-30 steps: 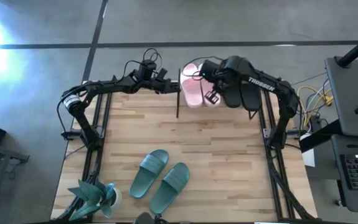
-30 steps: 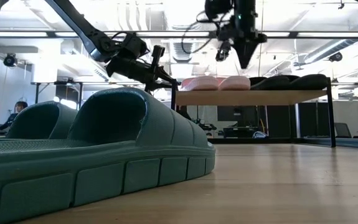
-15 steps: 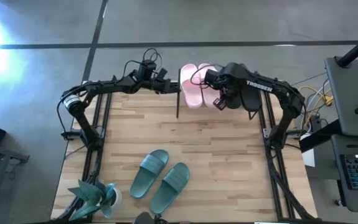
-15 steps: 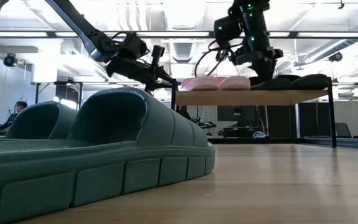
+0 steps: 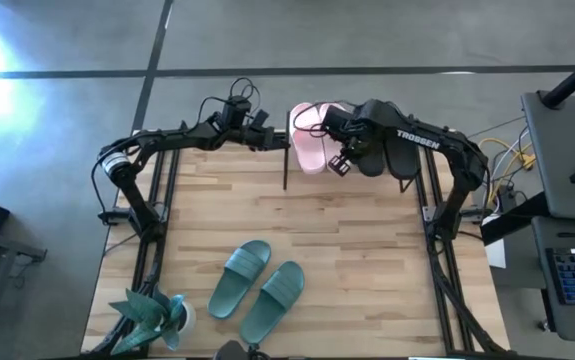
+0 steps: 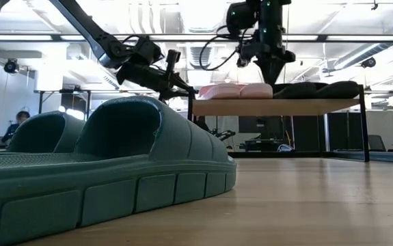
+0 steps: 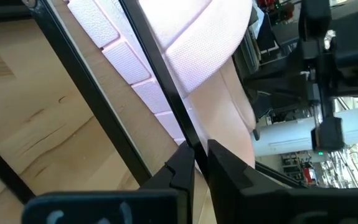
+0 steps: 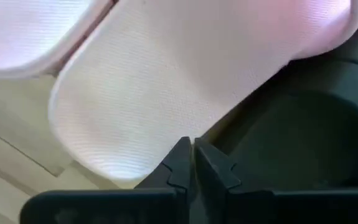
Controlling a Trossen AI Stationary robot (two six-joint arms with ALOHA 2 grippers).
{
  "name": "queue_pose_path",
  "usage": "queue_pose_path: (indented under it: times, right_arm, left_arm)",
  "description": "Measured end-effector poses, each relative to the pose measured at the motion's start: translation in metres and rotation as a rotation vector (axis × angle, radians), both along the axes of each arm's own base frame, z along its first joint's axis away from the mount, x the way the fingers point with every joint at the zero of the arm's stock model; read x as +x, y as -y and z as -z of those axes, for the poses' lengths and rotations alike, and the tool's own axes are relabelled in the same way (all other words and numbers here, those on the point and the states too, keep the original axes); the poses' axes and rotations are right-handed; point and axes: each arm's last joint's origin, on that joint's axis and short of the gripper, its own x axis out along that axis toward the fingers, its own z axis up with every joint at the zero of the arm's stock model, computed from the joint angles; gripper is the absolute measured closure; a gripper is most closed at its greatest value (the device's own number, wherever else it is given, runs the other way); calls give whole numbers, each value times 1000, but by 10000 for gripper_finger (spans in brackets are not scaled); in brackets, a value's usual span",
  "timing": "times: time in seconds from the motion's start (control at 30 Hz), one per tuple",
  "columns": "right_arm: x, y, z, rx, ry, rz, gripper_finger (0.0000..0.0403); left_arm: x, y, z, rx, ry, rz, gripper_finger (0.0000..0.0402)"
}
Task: Pick and place slides into the shelf
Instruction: Adjust the pink slippers on the shelf, then adjust the shelf
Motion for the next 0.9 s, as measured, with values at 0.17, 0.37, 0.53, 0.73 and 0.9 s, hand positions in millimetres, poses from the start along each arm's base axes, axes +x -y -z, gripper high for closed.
queue_pose_path:
  times: [0.17,0.37,0.53,0.73,0.9]
  right_arm:
    - [-6,-6,-8,-5,-1,-4,390]
    - [-10,-28,-30,-5,134,-79,390]
    - [-20,-39,-53,-53,268,-55,390]
    - [-29,-41,-62,-81,300,-21,390]
    - [-25,-39,-59,-80,291,-25,390]
  left_arm:
    - [0,0,0,0,0,0,393]
    - [0,0,-1,3,2,3,393]
    - [-5,11,-16,144,2,22,391]
    - [-21,23,-36,287,-81,6,344]
    - [-26,27,-25,278,-199,6,293]
